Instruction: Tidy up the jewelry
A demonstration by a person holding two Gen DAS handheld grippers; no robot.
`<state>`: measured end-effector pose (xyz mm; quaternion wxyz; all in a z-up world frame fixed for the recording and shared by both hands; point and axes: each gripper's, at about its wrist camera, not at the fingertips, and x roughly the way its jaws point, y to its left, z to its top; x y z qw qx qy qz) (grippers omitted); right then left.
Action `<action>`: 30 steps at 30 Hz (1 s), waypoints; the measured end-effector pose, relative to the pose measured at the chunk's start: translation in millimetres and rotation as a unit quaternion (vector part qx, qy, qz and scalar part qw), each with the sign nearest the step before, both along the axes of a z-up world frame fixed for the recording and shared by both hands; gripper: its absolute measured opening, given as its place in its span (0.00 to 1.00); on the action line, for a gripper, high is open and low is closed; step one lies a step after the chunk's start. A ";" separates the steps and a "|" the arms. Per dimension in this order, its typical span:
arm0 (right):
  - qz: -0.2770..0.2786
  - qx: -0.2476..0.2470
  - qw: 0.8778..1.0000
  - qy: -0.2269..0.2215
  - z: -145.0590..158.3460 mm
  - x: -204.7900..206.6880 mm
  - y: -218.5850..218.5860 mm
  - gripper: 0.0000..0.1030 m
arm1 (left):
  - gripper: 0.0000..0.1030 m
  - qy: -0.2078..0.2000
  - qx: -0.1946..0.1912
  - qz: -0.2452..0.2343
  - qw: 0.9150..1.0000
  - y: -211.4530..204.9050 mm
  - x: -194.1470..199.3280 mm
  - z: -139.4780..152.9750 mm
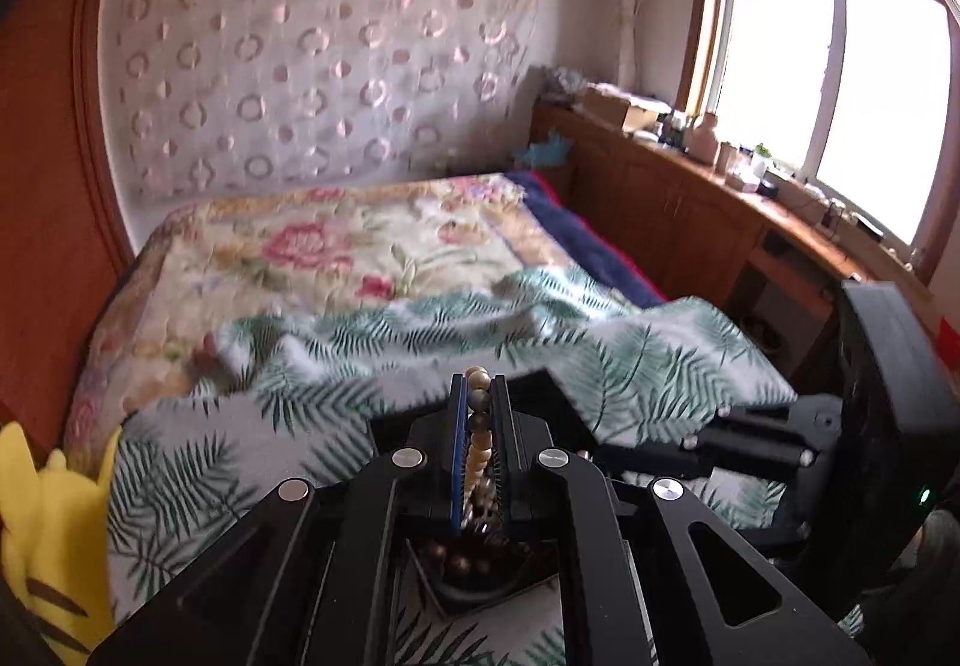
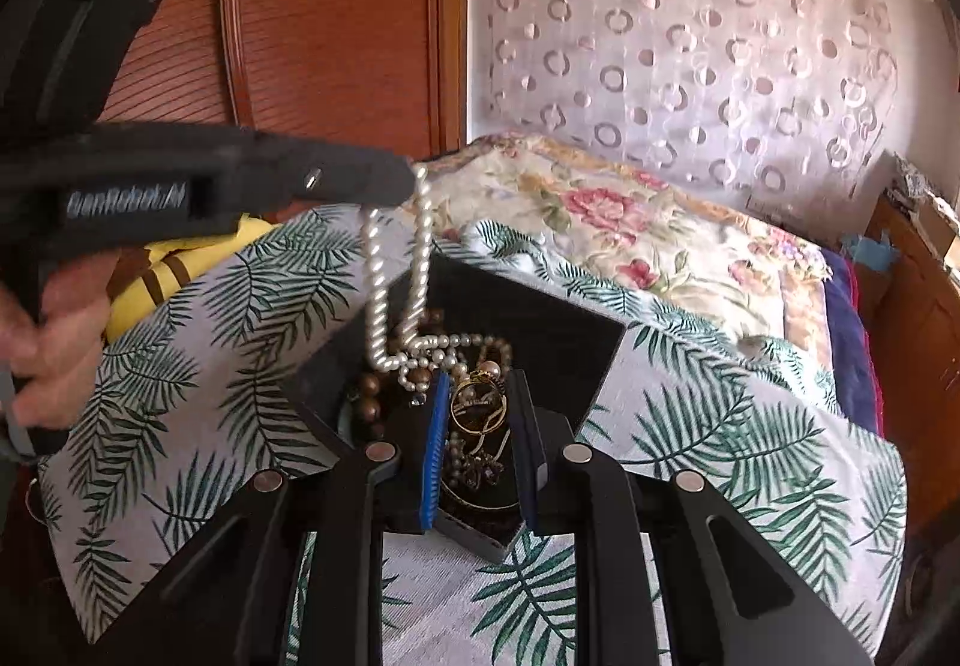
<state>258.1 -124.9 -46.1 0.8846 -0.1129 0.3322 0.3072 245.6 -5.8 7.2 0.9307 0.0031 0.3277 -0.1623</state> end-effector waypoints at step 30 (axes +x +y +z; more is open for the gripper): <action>0.084 -0.027 0.994 0.064 -44.6 -101.3 27.3 0.31 | 0.84 -0.002 0.018 0.020 1.000 34.6 -105.0 -56.5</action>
